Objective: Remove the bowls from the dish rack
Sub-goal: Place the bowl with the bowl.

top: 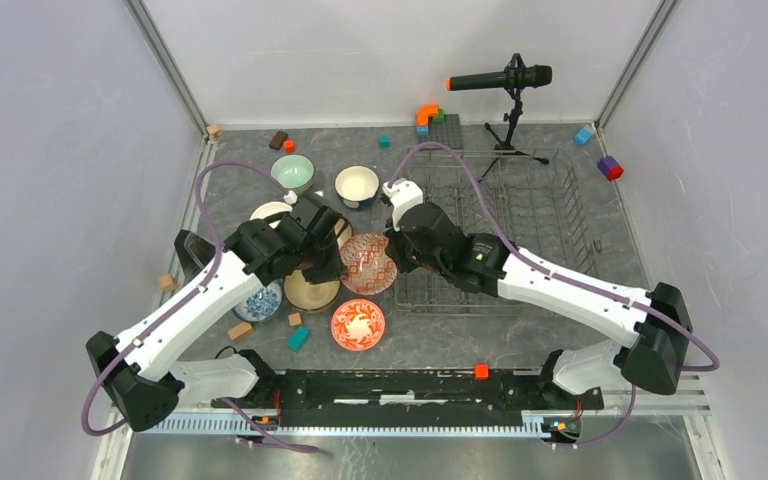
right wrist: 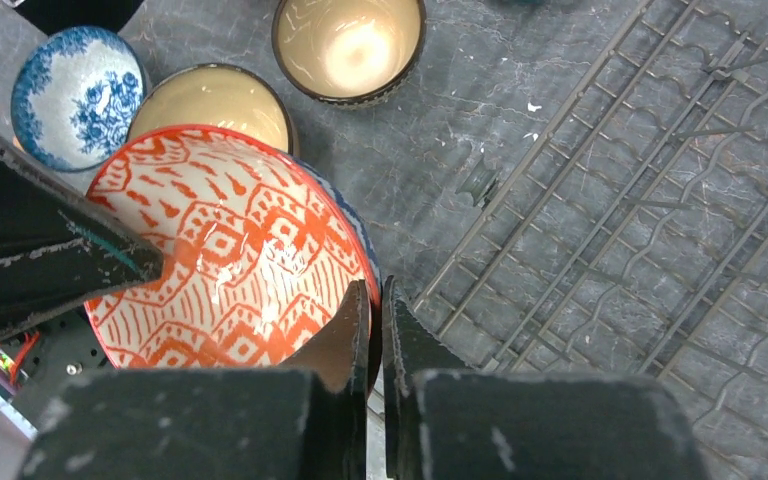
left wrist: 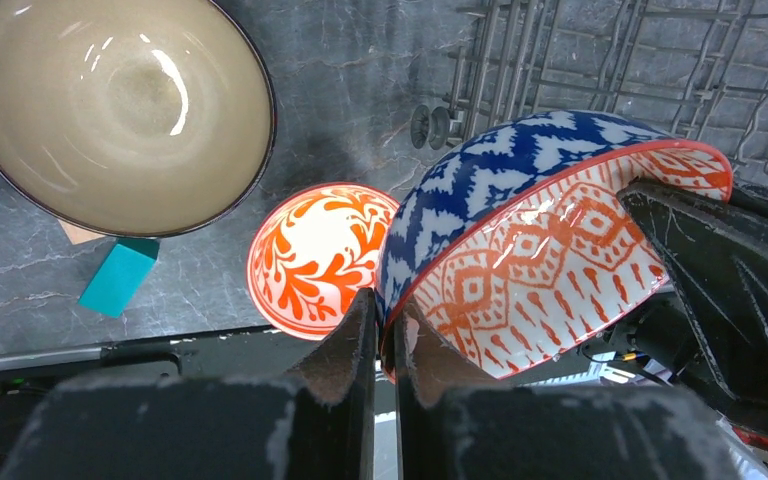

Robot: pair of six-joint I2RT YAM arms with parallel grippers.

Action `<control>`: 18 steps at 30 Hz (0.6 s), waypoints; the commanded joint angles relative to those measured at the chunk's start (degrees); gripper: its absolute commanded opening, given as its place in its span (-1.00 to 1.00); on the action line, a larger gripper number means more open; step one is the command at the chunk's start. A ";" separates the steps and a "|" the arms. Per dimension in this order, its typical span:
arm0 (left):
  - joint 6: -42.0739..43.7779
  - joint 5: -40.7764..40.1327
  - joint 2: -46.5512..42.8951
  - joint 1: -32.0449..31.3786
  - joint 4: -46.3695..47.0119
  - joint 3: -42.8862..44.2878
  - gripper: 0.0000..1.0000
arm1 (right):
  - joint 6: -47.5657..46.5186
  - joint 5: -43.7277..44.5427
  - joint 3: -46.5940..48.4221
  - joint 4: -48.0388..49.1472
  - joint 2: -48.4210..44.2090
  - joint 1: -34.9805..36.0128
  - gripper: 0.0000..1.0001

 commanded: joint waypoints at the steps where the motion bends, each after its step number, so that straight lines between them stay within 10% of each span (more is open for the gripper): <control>1: -0.73 -2.15 -1.80 0.49 1.74 -0.08 -0.96 | -0.31 -1.97 1.63 0.05 0.18 0.45 -1.00; 10: 3.26 -2.55 -3.21 0.50 1.67 0.26 -0.31 | -0.17 -2.58 2.93 -1.60 0.49 0.41 -1.00; 18: 9.40 -3.10 -4.73 0.49 -0.76 0.03 -0.25 | -0.14 -4.10 3.85 -2.45 1.53 0.45 -1.00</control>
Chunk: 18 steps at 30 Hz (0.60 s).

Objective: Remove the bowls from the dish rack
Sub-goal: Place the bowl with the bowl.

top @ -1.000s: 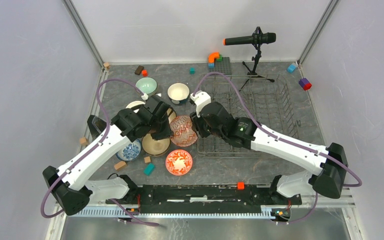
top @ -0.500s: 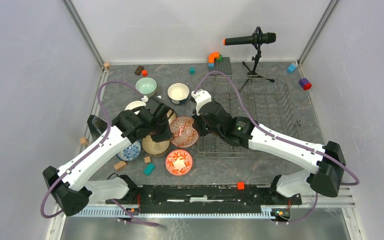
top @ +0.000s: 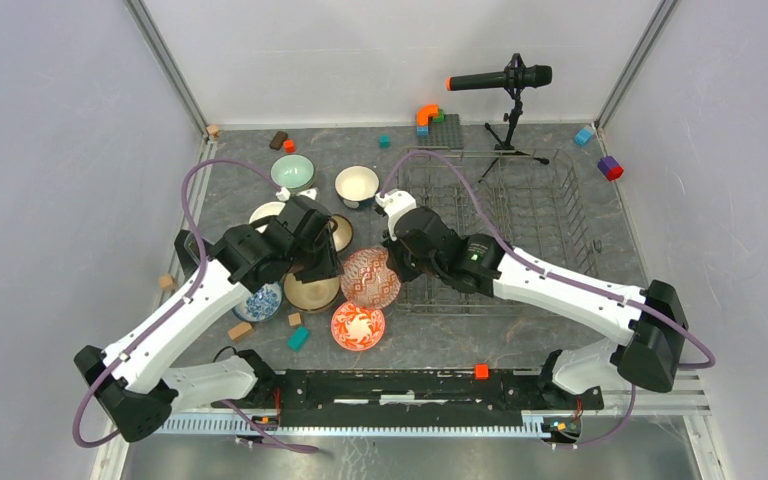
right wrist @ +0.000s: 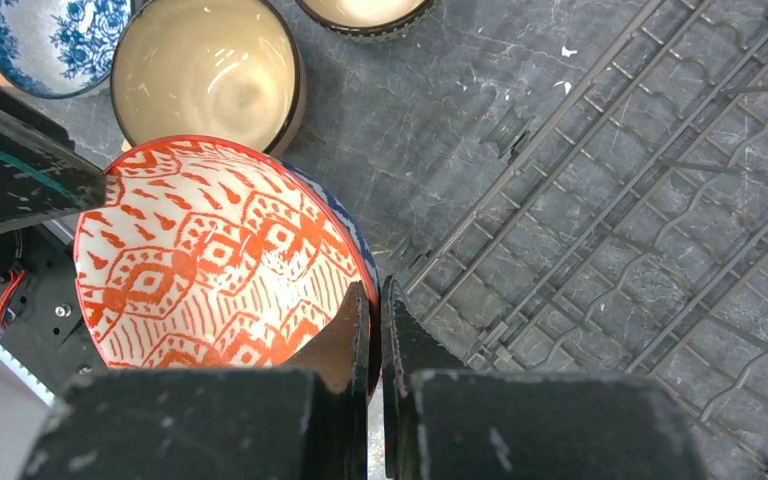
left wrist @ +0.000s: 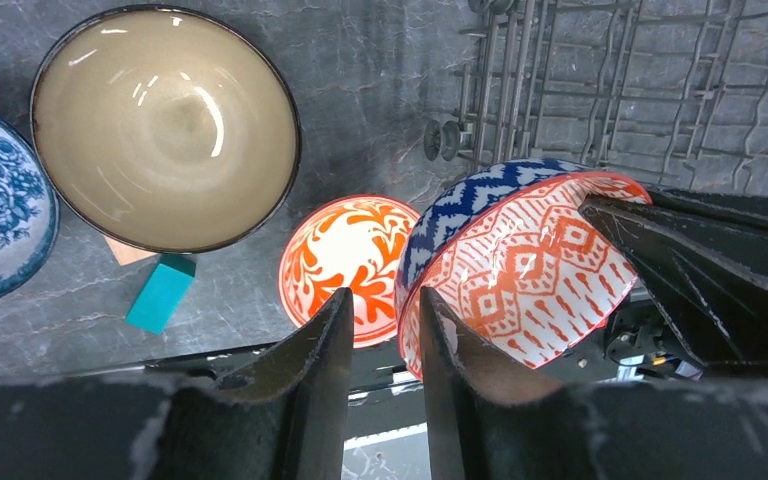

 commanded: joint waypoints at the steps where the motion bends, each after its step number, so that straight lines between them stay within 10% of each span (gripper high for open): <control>1: 6.19 -0.63 -1.39 0.20 -0.65 0.16 -0.25 | -0.22 -2.21 3.50 1.41 0.48 0.28 -1.00; 18: 9.98 8.82 -4.02 0.04 1.71 -6.05 -0.15 | -0.43 -3.67 6.10 0.51 2.94 2.43 -1.00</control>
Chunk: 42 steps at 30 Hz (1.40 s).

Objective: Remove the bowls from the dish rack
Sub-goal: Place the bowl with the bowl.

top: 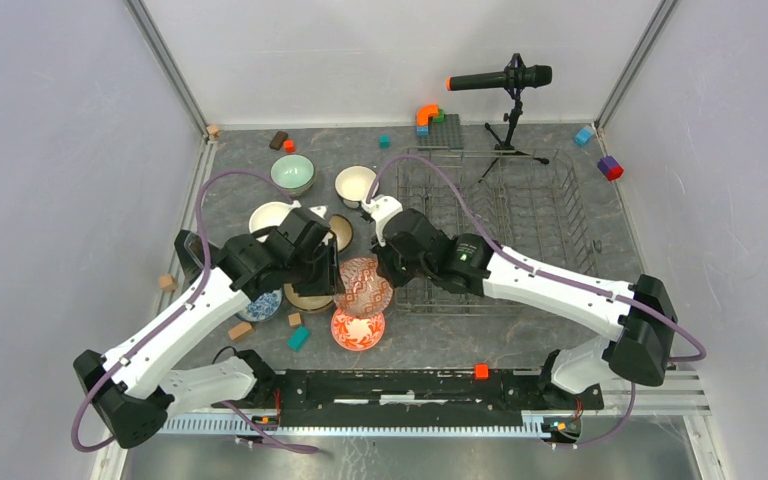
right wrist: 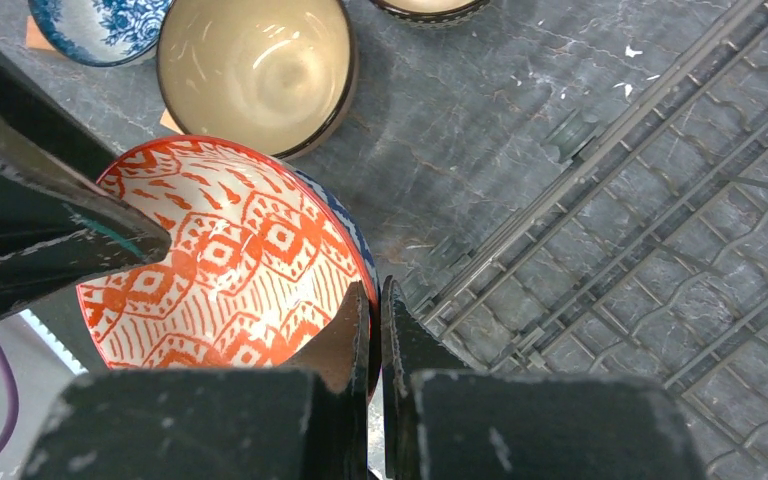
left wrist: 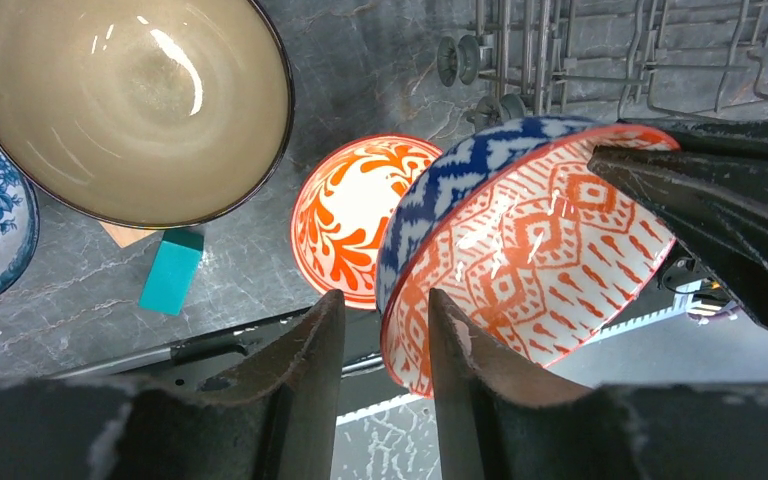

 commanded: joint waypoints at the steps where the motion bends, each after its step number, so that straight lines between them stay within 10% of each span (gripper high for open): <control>1: 2.50 2.09 -1.55 0.05 1.84 -1.03 -0.17 | -0.10 -0.39 3.45 2.04 -0.03 0.64 -1.00; 18: 2.12 3.19 -2.87 -0.06 1.01 -3.34 -0.96 | 1.05 -1.41 1.83 4.15 -0.59 0.66 -0.98; 24: 3.52 0.69 -2.45 -0.06 -0.07 -1.61 -0.96 | -0.37 -3.35 -0.98 6.13 -3.94 0.66 0.15; 29: 5.71 -0.95 -2.64 0.07 -1.22 -0.54 -0.95 | -4.02 -2.16 -0.65 3.42 -7.62 0.67 0.67; 42: 4.49 -2.92 -11.13 0.03 11.01 -12.78 -0.96 | -10.88 10.17 -40.13 27.90 -44.77 0.66 0.77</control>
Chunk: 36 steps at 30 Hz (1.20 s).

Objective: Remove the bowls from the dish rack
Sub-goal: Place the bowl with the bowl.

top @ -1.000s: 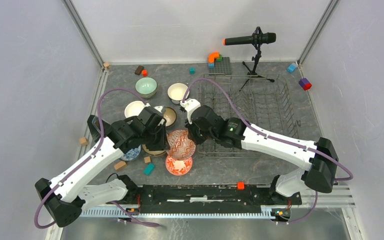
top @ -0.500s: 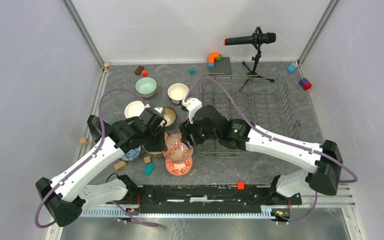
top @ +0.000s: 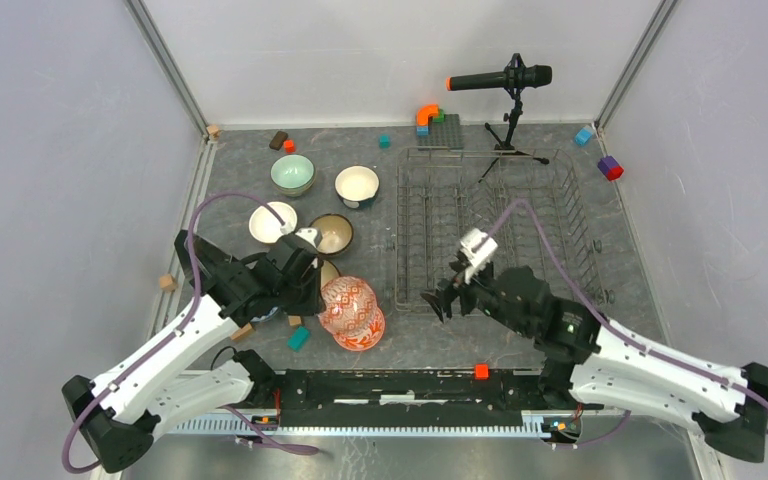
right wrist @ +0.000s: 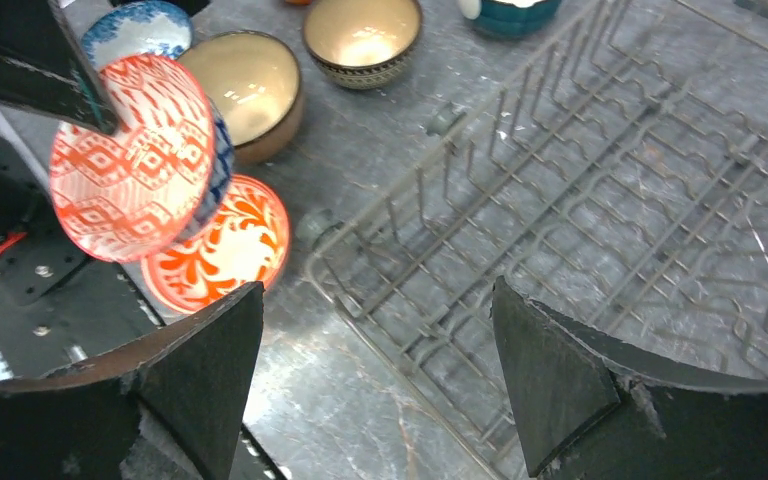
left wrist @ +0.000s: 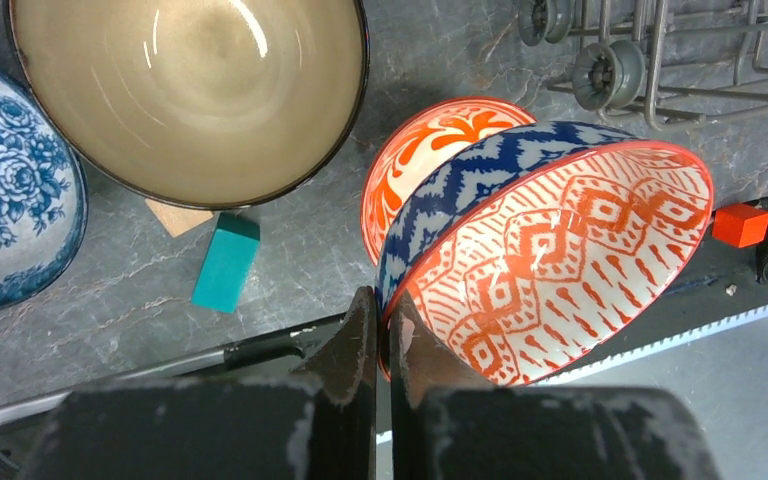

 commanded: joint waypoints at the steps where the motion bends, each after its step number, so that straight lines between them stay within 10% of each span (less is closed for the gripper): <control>1: 0.97 -2.07 -2.07 0.01 10.37 -1.74 -0.96 | -3.47 5.66 -13.31 16.09 -10.26 -0.06 0.78; 21: 9.08 -3.25 -2.91 -0.04 21.27 -6.79 -0.96 | -9.20 11.24 -33.52 34.69 -26.90 -0.06 0.75; 36: -7.34 -0.63 -11.69 -0.20 14.04 -11.41 -0.95 | -7.64 13.39 -35.67 34.25 -29.03 -0.06 0.74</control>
